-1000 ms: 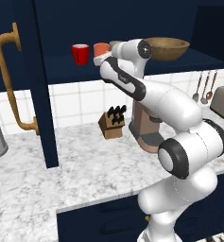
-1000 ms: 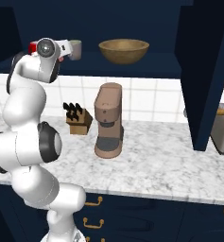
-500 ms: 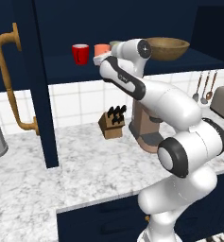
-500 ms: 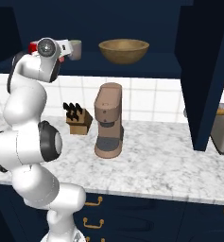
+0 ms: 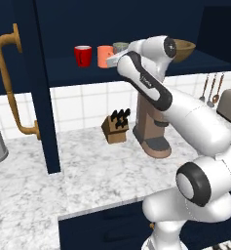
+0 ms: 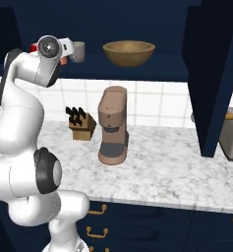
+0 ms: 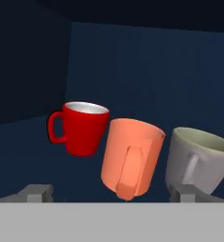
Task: Gather all objects into one cabinet and sort the glasses and bowls to opposite sides.
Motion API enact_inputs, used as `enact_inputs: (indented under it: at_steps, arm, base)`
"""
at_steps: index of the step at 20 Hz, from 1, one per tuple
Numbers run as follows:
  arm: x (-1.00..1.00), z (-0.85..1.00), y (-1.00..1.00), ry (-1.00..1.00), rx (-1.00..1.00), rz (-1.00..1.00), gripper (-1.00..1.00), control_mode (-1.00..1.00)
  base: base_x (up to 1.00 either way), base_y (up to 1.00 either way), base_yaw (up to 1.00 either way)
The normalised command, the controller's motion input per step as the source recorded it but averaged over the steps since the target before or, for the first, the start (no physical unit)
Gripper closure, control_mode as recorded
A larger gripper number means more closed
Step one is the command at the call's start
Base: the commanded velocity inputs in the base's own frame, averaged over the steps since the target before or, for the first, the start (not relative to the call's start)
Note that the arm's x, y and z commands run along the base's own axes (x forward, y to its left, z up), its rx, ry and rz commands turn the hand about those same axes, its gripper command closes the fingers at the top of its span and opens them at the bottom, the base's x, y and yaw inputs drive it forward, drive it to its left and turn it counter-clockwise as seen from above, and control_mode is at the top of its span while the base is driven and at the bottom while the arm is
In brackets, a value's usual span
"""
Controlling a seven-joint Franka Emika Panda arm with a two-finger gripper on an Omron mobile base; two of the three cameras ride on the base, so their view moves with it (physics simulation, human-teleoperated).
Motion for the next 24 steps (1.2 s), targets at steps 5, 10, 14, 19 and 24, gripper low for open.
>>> enact_inputs:
  at_steps: [5,10,14,19,24]
  arm:
    - [-1.00,0.16,-0.91,0.00,-0.07,0.24,-1.00,-1.00]
    - [-1.00,0.26,-0.98,0.00,-0.07,0.14,-1.00,-1.00]
    - [-1.00,0.42,-0.97,0.05,0.00,0.04,-1.00,-1.00]
    - [-1.00,0.36,-1.00,0.01,0.00,0.03,-1.00,-1.00]
    - [-1.00,0.31,-1.00,0.00,0.01,0.00,-1.00,-1.00]
  base:
    - [0.00,0.00,0.00]
    - [0.00,0.00,0.00]
    - [0.00,0.00,0.00]
    - [0.00,0.00,0.00]
    - [0.00,0.00,0.00]
